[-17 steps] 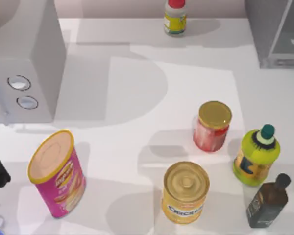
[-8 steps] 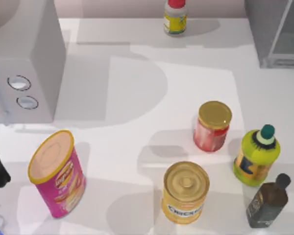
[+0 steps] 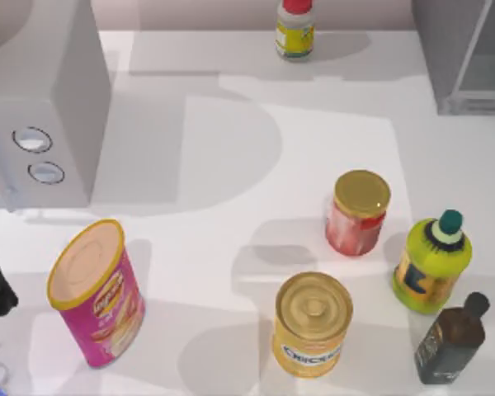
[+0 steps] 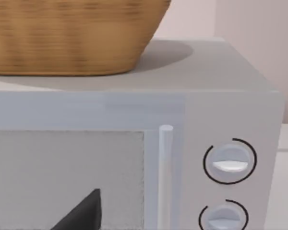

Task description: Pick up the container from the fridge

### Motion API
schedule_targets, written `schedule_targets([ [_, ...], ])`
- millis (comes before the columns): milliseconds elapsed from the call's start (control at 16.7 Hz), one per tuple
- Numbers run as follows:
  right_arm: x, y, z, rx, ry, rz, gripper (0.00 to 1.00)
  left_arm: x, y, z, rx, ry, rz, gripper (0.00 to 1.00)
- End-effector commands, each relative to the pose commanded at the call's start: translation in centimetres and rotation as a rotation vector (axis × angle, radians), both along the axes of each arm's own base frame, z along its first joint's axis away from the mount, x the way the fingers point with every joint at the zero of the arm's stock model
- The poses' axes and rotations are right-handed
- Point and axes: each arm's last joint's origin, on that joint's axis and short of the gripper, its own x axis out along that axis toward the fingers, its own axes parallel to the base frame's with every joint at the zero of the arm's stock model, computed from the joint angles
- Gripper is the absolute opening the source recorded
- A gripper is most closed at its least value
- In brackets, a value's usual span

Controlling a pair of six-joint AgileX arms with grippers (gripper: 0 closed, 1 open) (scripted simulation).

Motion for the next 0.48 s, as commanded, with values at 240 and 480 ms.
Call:
schedule_targets([
  [240,0.0,0.0,0.0,0.000,0.000,0.000,0.00,0.0,0.0,0.0,0.000,0.000,0.000,1.00],
  [480,0.0,-0.1,1.5,0.001,-0.007,-0.003,0.00,0.0,0.0,0.0,0.000,0.000,0.000,1.00],
])
